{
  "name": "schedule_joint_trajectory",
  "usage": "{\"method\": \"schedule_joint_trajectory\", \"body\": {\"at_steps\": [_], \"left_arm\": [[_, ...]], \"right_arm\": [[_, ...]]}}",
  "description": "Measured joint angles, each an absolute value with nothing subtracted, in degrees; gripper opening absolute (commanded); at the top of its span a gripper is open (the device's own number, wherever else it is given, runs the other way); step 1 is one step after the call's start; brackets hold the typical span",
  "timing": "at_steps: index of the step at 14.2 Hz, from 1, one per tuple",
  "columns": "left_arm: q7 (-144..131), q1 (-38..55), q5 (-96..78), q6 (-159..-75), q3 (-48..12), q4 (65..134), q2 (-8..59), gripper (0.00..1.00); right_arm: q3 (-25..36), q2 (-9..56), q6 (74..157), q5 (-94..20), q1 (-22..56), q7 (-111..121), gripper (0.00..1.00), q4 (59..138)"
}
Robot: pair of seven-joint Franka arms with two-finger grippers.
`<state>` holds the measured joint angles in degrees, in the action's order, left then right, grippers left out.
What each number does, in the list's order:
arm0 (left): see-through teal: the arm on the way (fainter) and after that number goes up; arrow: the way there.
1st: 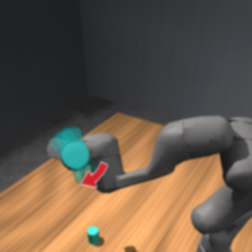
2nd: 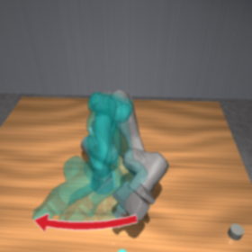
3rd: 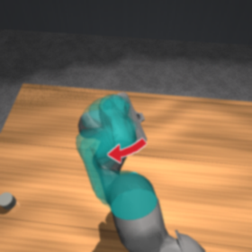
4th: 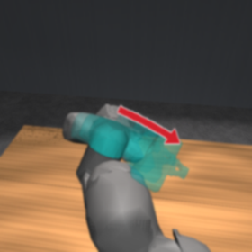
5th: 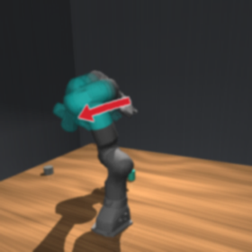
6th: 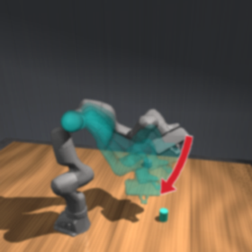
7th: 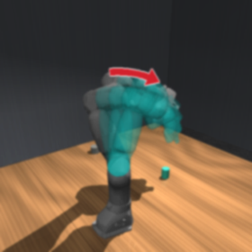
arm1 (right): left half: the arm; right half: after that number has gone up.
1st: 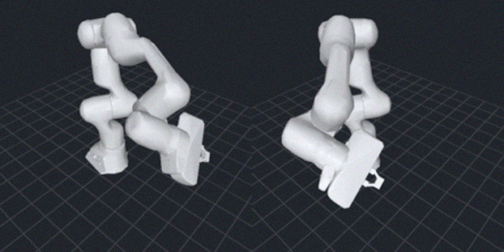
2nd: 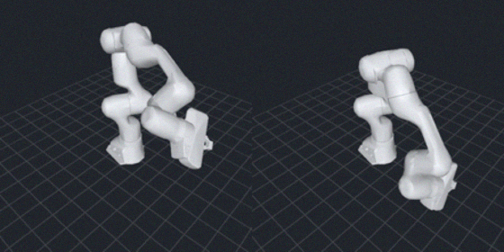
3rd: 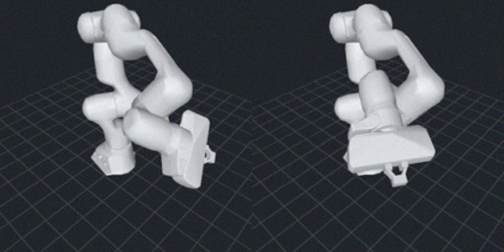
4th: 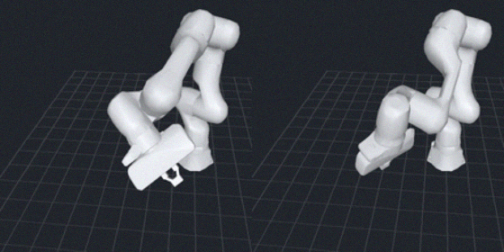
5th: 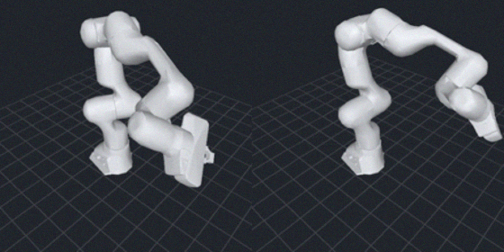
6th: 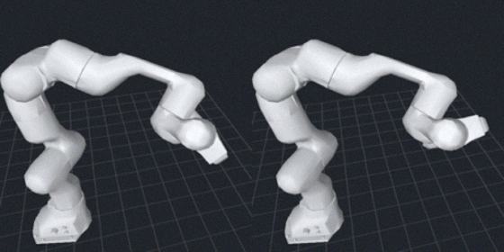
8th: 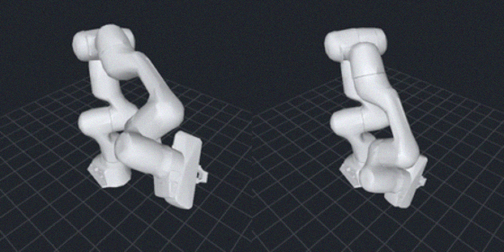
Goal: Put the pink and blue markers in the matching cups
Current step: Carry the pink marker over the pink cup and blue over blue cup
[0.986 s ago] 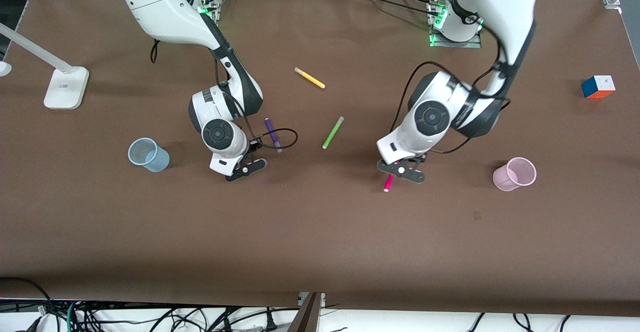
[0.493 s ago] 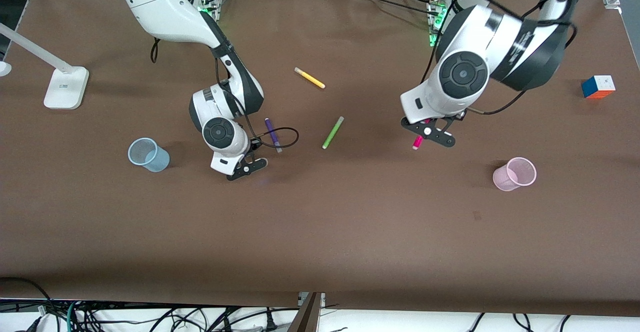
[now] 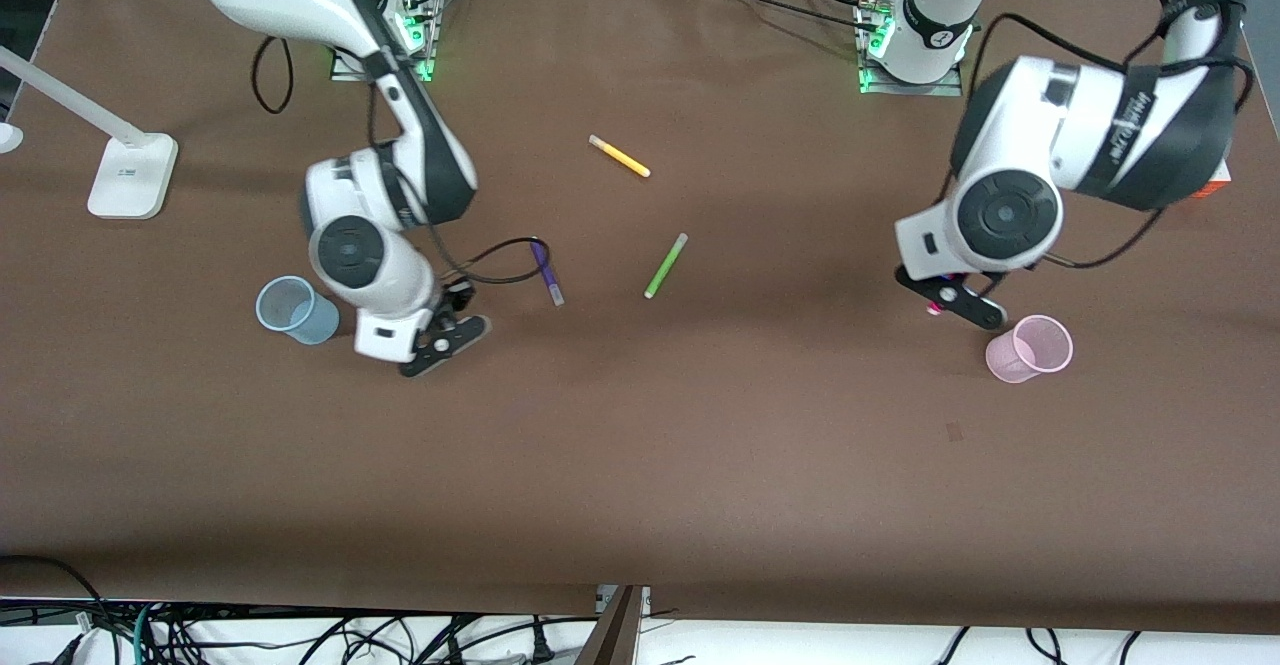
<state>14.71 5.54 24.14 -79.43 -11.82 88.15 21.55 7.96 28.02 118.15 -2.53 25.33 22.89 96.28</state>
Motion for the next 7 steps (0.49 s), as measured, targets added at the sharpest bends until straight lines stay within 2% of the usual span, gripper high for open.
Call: {"method": "schedule_joint_trajectory", "body": {"at_steps": [3, 7], "left_arm": [[23.9, 1.8, 32.8, -80.3, -11.7, 88.1, 25.4, 0.0], [31.7, -3.3, 40.1, -83.7, -11.6, 88.0, 28.2, 0.0]], "right_arm": [[8.3, 27.3, 110.8, -7.7, 20.1, 39.0, 0.0, 91.9], [8.5, 27.3, 108.1, -17.3, 13.4, 60.0, 0.0, 90.5]]}}
